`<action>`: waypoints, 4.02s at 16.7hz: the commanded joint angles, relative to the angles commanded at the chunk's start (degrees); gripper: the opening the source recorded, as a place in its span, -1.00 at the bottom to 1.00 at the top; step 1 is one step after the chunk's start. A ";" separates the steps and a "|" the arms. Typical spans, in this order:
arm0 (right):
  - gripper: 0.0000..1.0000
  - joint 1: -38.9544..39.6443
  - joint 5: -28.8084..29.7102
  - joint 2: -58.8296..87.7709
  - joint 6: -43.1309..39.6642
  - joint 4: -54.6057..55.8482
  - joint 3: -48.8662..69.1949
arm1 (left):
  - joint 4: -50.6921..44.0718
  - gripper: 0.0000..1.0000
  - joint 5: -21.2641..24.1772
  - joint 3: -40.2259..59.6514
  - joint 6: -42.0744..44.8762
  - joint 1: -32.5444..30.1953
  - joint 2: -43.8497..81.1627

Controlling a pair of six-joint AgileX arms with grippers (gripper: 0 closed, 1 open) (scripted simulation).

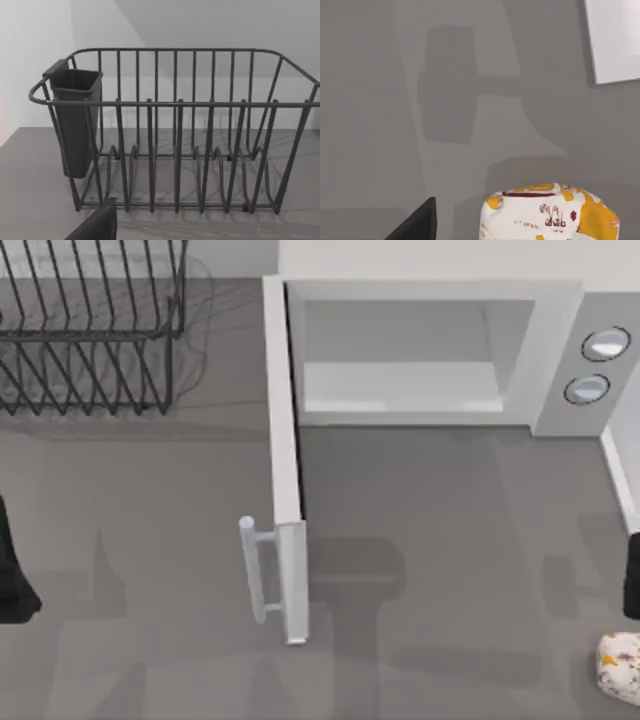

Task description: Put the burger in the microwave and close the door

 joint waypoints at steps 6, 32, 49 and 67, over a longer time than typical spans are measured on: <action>1.00 4.05 -0.01 21.44 7.28 -13.97 11.64 | 0.00 1.00 0.00 0.00 0.00 0.00 0.00; 0.55 4.83 -0.02 35.58 8.73 6.12 2.34 | 0.00 1.00 0.00 0.00 0.00 0.00 0.00; -1.00 4.83 -0.02 35.58 8.73 6.12 2.34 | 0.00 1.00 0.00 0.00 0.00 0.00 0.00; -1.00 4.73 0.78 21.46 8.52 -24.88 20.91 | 0.00 1.00 0.00 0.00 0.00 0.00 0.00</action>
